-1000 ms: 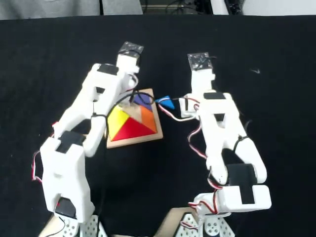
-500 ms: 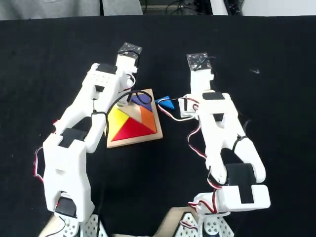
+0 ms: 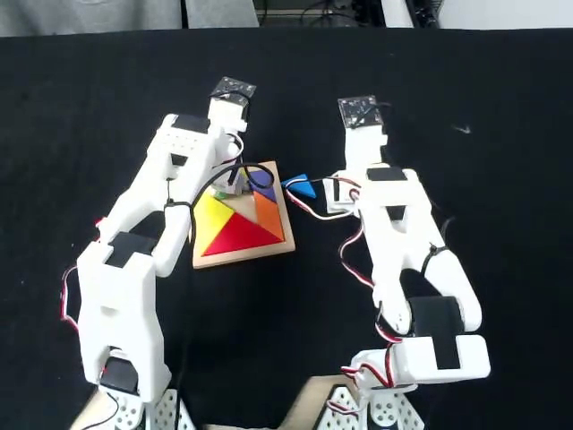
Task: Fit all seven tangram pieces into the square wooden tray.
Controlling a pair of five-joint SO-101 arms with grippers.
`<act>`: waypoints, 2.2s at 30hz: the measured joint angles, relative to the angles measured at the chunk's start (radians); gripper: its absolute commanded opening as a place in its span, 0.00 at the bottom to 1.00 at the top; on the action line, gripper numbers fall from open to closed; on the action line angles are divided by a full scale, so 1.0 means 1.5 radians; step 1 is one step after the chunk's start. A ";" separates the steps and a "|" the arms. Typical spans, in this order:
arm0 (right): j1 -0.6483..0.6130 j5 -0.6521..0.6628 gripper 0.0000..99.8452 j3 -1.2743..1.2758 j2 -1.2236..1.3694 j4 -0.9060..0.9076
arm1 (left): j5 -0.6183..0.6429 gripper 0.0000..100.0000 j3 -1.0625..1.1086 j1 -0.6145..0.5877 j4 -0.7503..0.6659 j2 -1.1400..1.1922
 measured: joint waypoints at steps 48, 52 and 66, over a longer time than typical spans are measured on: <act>0.000 0.000 0.01 0.000 0.000 0.000 | -0.018 0.18 -0.243 -0.052 0.372 -0.076; 0.000 0.000 0.01 0.000 0.000 0.000 | -0.055 0.18 -0.178 -0.128 0.388 -0.177; 0.000 0.000 0.01 0.000 0.000 0.000 | -0.315 0.19 0.462 -0.299 0.111 -0.597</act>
